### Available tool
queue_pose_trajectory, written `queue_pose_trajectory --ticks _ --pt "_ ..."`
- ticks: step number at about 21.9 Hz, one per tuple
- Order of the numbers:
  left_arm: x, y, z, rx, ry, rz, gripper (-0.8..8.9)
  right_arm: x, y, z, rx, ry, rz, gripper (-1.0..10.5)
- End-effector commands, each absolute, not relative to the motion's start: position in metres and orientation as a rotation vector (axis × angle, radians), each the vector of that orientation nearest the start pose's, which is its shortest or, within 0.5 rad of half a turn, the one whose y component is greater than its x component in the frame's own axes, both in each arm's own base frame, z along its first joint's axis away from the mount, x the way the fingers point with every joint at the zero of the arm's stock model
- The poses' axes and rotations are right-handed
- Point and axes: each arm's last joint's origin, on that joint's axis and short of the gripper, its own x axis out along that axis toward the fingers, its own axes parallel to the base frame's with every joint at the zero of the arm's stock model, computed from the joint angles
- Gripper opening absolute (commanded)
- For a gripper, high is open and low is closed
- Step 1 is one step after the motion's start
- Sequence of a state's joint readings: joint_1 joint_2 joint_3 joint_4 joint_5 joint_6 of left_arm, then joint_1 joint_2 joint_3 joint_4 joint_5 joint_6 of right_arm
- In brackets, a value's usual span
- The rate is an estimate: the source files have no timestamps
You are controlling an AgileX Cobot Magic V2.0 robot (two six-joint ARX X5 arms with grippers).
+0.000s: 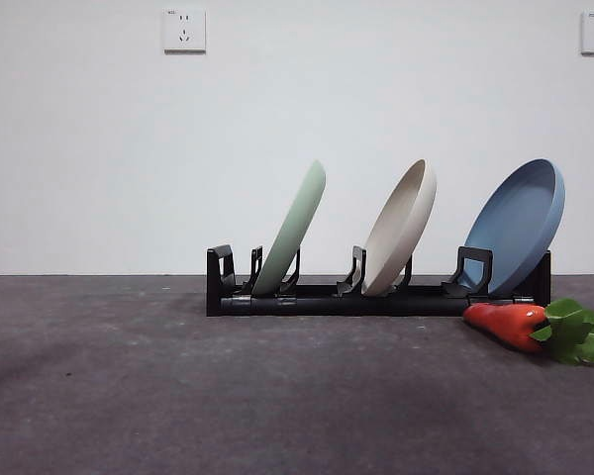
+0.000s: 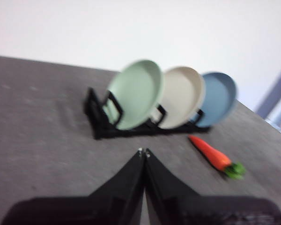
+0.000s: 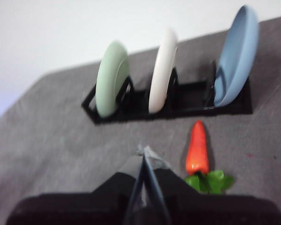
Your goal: Take the green plate from the plate rack,put the plate on the table,take the carrot from the table,put the carrot in the plate
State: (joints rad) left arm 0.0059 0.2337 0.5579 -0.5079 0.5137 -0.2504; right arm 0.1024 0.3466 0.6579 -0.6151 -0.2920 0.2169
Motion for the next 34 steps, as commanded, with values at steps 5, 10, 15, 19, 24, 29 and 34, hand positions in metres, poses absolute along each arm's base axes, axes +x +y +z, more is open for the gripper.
queue_pose_trajectory --ticks 5,10,15,19,24,29,34 --pt "0.068 -0.017 0.311 -0.222 0.347 -0.603 -0.07 0.080 0.018 0.334 0.054 0.514 0.436 -0.1" --pt "0.069 -0.019 0.325 -0.197 0.437 -0.694 -0.07 0.085 0.018 0.345 0.034 0.663 0.445 -0.1" --pt "0.071 -0.019 0.332 -0.201 0.525 -0.708 0.01 0.090 0.021 0.343 0.048 0.791 0.520 0.0" --pt "0.076 -0.019 0.329 -0.222 0.571 -0.703 4.09 0.094 0.021 0.342 0.058 0.804 0.515 4.9" --pt "0.082 -0.019 0.330 -0.221 0.568 -0.705 4.91 0.094 0.021 0.342 0.058 0.805 0.513 6.9" --pt "0.105 -0.020 0.336 -0.253 0.521 -0.707 4.91 0.094 0.021 0.342 0.059 0.805 0.514 6.9" --pt "0.148 -0.034 0.342 -0.282 0.460 -0.786 4.91 0.094 0.021 0.342 0.058 0.801 0.514 6.9"
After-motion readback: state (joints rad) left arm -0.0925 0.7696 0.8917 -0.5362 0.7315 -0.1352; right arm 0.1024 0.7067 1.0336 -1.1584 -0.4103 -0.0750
